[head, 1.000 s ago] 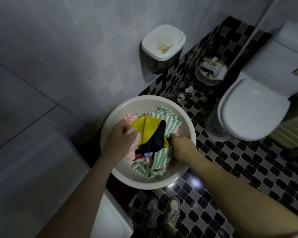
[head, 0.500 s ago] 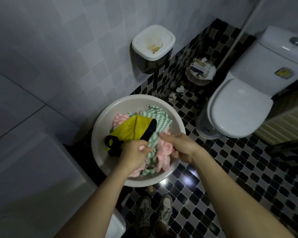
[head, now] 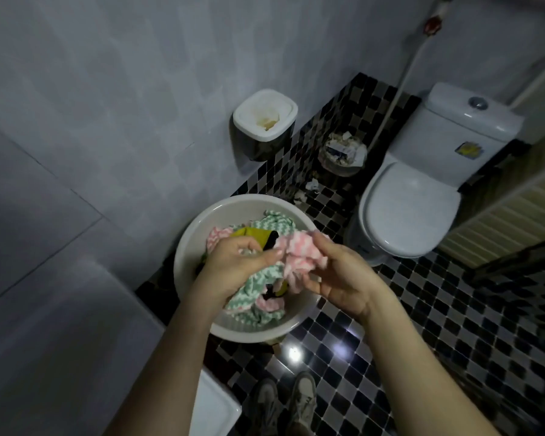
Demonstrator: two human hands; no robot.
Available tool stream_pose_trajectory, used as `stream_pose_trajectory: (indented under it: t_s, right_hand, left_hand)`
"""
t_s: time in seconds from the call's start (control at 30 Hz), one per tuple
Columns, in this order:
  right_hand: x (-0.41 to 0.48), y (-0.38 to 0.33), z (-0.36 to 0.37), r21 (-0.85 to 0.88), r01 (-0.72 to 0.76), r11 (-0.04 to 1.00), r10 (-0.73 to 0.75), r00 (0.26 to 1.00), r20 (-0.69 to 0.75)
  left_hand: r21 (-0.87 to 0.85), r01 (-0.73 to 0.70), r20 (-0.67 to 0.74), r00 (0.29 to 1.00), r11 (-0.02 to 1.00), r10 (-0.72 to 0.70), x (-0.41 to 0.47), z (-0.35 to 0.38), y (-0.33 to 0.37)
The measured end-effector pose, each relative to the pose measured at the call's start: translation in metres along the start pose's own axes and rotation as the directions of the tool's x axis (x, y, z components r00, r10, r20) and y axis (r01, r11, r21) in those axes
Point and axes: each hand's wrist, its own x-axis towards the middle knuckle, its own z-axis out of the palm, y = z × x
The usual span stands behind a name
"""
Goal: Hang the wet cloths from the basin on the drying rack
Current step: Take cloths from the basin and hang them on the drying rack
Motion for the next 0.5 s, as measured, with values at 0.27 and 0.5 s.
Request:
stream_pose_trajectory:
  t_s: [0.27, 0.5]
  right_hand:
    - [-0.077, -0.006, 0.006, -0.309, 0.169, 0.936, -0.197, 0.979, -0.060]
    - [-0.155, -0.013, -0.019, -0.760, 0.260, 0.596, -0.383, 0.924, 0.016]
  left_hand:
    - [-0.057, 0.052, 0.201, 0.979, 0.997, -0.039, -0.028, 0.031, 0.031]
    - [0.118, -0.185, 0.367, 0.921, 0.976, 0.130, -0.052, 0.077, 0.061]
